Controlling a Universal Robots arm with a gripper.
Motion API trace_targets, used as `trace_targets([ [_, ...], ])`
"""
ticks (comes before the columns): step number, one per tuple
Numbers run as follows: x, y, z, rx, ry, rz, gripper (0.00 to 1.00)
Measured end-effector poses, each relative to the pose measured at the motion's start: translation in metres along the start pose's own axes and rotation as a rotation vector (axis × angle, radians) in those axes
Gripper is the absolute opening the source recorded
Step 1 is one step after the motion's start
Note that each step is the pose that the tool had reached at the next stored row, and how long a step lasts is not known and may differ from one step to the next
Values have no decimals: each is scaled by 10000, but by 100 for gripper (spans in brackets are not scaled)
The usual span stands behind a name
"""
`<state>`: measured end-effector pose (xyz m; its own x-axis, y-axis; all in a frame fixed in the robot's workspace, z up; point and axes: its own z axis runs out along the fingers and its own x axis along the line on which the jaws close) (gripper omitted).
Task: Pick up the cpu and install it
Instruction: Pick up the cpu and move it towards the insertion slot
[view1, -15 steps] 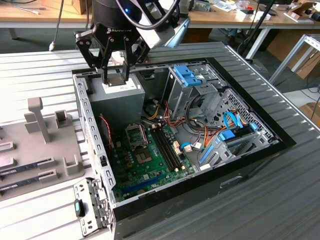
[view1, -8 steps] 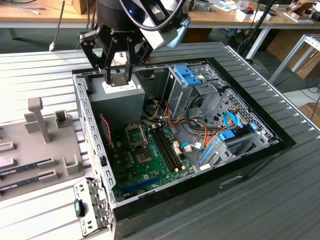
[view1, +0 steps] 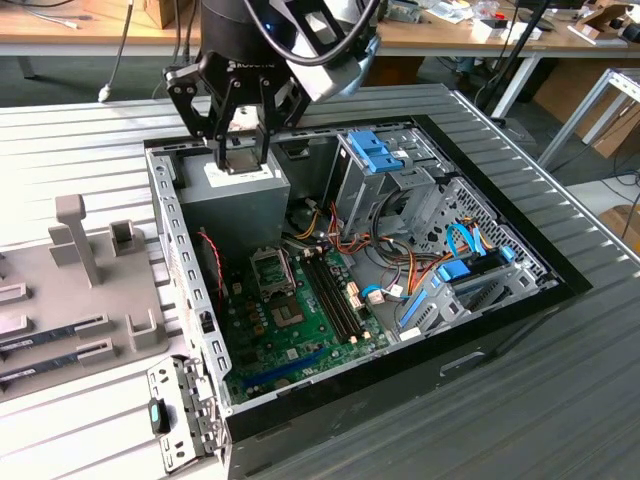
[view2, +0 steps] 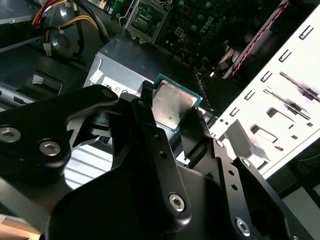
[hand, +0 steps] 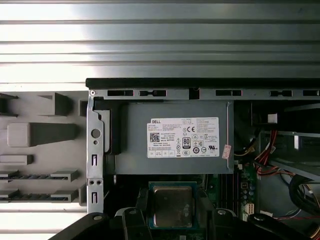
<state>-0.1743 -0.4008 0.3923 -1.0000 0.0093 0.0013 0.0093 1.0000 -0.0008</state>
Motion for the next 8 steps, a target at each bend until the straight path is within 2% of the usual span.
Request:
trace_targets([
  [8, -85, -2, 34, 0, 0, 0, 47],
])
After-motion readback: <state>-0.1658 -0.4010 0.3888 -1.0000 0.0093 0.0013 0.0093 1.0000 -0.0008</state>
